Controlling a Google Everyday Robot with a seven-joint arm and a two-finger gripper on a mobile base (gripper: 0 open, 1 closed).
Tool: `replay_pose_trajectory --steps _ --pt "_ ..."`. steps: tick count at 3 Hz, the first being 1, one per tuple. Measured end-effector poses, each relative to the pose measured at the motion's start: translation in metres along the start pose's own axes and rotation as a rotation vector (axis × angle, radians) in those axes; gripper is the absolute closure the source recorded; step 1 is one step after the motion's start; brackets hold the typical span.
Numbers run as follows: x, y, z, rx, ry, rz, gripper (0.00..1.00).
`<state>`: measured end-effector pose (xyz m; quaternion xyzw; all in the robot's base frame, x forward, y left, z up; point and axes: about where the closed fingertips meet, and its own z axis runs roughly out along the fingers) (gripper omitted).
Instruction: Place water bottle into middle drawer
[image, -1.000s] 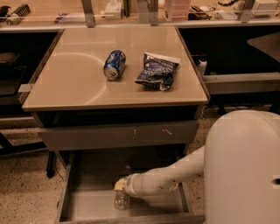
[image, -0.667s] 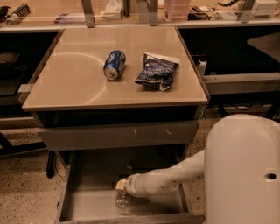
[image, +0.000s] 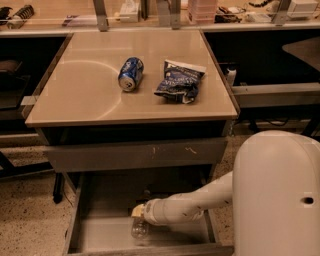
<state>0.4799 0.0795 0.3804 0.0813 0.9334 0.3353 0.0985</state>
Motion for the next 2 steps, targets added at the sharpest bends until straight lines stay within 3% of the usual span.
replay_pose_trajectory --steps 2 --pt "0.0 0.0 0.0 0.0 0.0 0.0 0.1"
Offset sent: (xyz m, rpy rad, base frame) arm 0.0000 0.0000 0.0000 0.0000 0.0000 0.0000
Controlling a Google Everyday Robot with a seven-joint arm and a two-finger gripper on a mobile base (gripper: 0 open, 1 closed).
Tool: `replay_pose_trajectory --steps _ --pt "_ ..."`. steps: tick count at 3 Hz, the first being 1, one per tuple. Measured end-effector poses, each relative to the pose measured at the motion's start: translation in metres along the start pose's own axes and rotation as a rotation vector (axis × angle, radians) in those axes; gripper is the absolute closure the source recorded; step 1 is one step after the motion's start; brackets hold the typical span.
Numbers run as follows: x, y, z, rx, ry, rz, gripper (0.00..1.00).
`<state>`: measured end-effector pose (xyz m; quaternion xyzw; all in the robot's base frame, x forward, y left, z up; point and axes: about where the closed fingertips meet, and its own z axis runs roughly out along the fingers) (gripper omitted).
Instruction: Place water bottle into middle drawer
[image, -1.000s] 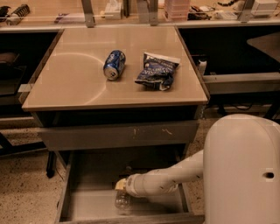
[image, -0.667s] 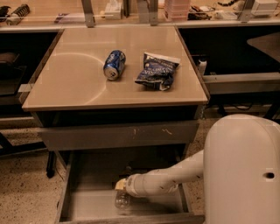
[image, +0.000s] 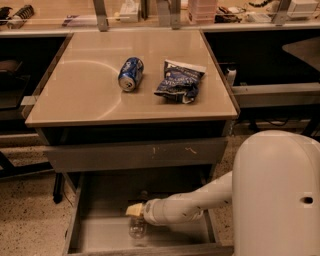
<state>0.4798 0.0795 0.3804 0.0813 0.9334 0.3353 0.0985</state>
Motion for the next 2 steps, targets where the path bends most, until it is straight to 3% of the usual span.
replay_pose_trajectory --steps 1,2 --pt "0.0 0.0 0.0 0.0 0.0 0.0 0.0" --pt "0.0 0.0 0.0 0.0 0.0 0.0 0.0"
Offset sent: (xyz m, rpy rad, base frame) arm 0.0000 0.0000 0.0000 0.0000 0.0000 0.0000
